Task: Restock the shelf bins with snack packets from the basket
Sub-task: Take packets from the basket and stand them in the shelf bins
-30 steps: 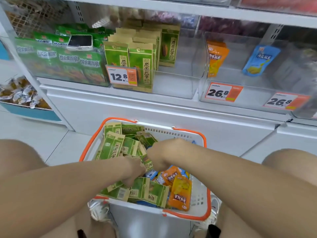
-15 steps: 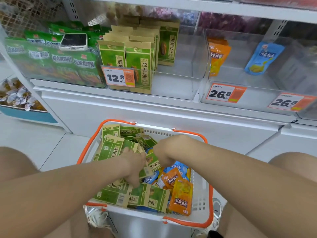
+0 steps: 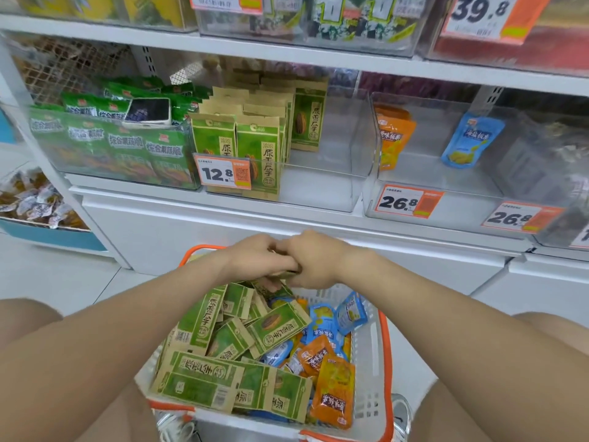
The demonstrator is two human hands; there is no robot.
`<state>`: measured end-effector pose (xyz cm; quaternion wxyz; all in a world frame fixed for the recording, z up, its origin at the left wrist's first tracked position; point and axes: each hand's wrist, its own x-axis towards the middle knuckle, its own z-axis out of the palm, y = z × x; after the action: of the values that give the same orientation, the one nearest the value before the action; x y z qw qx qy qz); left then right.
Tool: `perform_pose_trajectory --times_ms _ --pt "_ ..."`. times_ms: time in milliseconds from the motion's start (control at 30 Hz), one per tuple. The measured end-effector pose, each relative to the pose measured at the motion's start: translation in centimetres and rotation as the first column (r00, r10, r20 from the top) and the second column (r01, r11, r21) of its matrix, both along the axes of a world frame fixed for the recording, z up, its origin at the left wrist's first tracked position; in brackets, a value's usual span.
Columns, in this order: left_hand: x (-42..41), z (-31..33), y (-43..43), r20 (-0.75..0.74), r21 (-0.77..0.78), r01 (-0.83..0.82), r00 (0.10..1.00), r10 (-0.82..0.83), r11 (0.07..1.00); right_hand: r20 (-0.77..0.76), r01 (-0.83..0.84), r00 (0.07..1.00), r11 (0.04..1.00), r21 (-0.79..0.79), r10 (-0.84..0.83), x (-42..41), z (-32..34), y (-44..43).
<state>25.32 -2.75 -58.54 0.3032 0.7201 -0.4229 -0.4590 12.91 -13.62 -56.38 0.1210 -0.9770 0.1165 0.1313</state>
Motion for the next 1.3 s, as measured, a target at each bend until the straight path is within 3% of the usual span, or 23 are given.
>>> perform_pose_trajectory --times_ms 133,200,267,333,400,467,667,867,967,1067,1167,1233,1300 --pt "0.4 1.2 -0.1 -0.26 -0.044 -0.18 0.952 0.163 0.983 0.056 0.251 0.963 0.954 0.162 -0.262 -0.4 2.0 -1.7" --pt "0.8 1.8 -0.4 -0.354 -0.084 -0.334 0.891 0.286 0.939 0.046 0.423 0.875 0.807 0.412 -0.482 -0.7 2.3 -2.7" --pt "1.4 2.3 -0.7 -0.326 -0.183 -0.378 0.894 0.307 0.907 0.011 0.474 0.757 0.561 0.679 -0.653 -0.8 2.7 -3.0" --pt "1.5 2.4 -1.1 -0.192 -0.311 -0.351 0.933 0.304 0.883 -0.016 0.425 0.66 0.355 0.833 -0.751 -0.5 3.2 -3.0" --pt "1.1 2.3 -1.5 -0.068 -0.413 -0.342 0.936 0.346 0.844 -0.039 0.339 0.625 0.226 0.913 -0.78 -0.1 3.6 -2.8" --pt "0.4 2.3 -2.0 -0.056 -0.486 -0.389 0.908 0.416 0.783 -0.049 0.272 0.619 0.156 0.949 -0.783 0.4 3.8 -2.6" --pt "-0.1 3.3 -2.2 -0.258 -0.562 -0.554 0.823 0.506 0.615 -0.063 0.239 0.588 0.1 0.966 -0.806 1.2 4.3 -2.5" --pt "-0.7 3.8 -2.5 -0.484 -0.44 -0.748 0.664 0.57 0.497 -0.055 0.169 0.557 0.049 0.984 -0.829 1.2 4.3 -2.1" --pt "-0.2 3.6 -2.9 -0.461 -0.373 -0.721 0.69 0.558 0.583 -0.081 0.162 0.549 0.011 0.987 -0.832 1.0 4.6 -2.1" --pt "0.2 3.4 -2.8 -0.488 -0.355 -0.703 0.702 0.519 0.617 -0.055 0.25 0.549 0.101 0.963 -0.834 0.5 5.8 -2.6" --pt "0.3 3.7 -2.7 -0.47 -0.404 -0.681 0.727 0.5 0.611 0.018 0.232 0.456 0.138 0.963 -0.89 0.4 6.6 -3.4" --pt "0.3 3.8 -2.7 -0.401 -0.456 -0.65 0.76 0.511 0.608 -0.015 0.203 0.414 0.076 0.976 -0.91 0.4 6.8 -3.4" --pt "0.1 3.8 -2.6 -0.24 -0.552 -0.564 0.813 0.53 0.615 -0.11 0.143 0.378 -0.06 0.988 -0.919 0.6 6.8 -3.0"
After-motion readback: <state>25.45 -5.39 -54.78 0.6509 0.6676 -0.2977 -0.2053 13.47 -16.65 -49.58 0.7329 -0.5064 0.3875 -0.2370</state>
